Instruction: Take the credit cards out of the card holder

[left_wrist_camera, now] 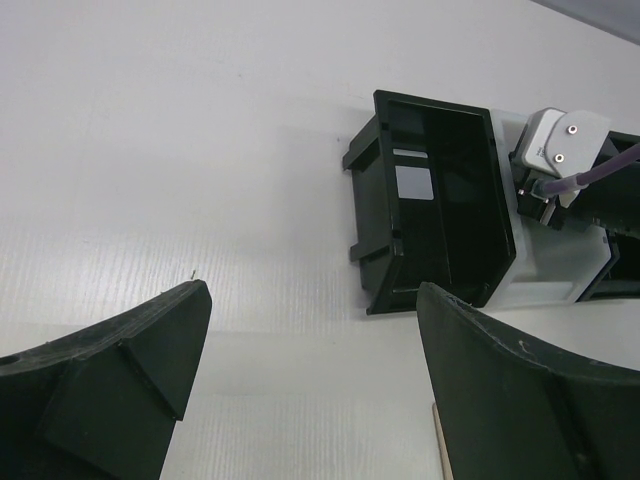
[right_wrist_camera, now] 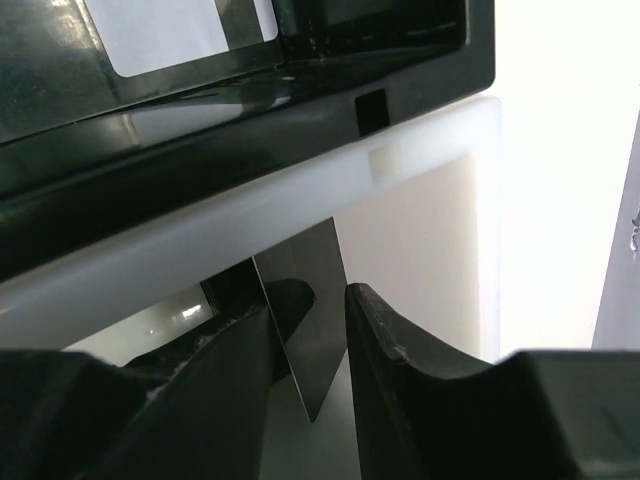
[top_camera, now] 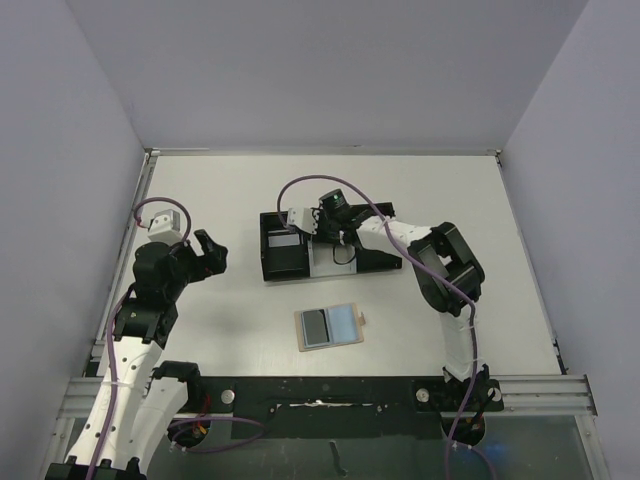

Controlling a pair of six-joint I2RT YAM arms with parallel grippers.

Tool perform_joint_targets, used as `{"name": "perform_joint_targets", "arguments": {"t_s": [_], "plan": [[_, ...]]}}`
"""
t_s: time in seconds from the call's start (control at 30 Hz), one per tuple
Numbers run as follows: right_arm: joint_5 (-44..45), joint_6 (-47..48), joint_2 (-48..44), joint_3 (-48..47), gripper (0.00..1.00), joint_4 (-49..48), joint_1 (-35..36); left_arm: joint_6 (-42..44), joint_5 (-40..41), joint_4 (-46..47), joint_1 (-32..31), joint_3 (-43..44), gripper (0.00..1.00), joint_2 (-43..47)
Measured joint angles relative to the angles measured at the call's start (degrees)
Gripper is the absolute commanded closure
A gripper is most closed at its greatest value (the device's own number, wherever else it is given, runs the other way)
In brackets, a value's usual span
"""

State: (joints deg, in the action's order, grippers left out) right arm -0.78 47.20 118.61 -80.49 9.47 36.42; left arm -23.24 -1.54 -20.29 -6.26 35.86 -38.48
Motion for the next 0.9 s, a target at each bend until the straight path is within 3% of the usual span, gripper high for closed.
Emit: {"name": "perform_joint_targets", "arguments": {"t_s": [0.13, 0.67, 0.9], "plan": [[0.11, -1.2, -0.04, -0.22, 0.52, -0.26, 0.0, 0.04, -0.44, 0.02, 0.0, 0.0, 0.16, -0.28], [-2.89, -3.34, -1.51, 0.24, 0.47, 2.6, 0.0, 0.22, -3.58, 0.0, 0.0, 0.0, 0.16, -3.48], [-2.73, -7.3, -8.55, 4.07, 0.44, 0.5, -0.02, 0.39, -4.83, 0.02, 0.0, 0.0, 0.14, -4.26]]}}
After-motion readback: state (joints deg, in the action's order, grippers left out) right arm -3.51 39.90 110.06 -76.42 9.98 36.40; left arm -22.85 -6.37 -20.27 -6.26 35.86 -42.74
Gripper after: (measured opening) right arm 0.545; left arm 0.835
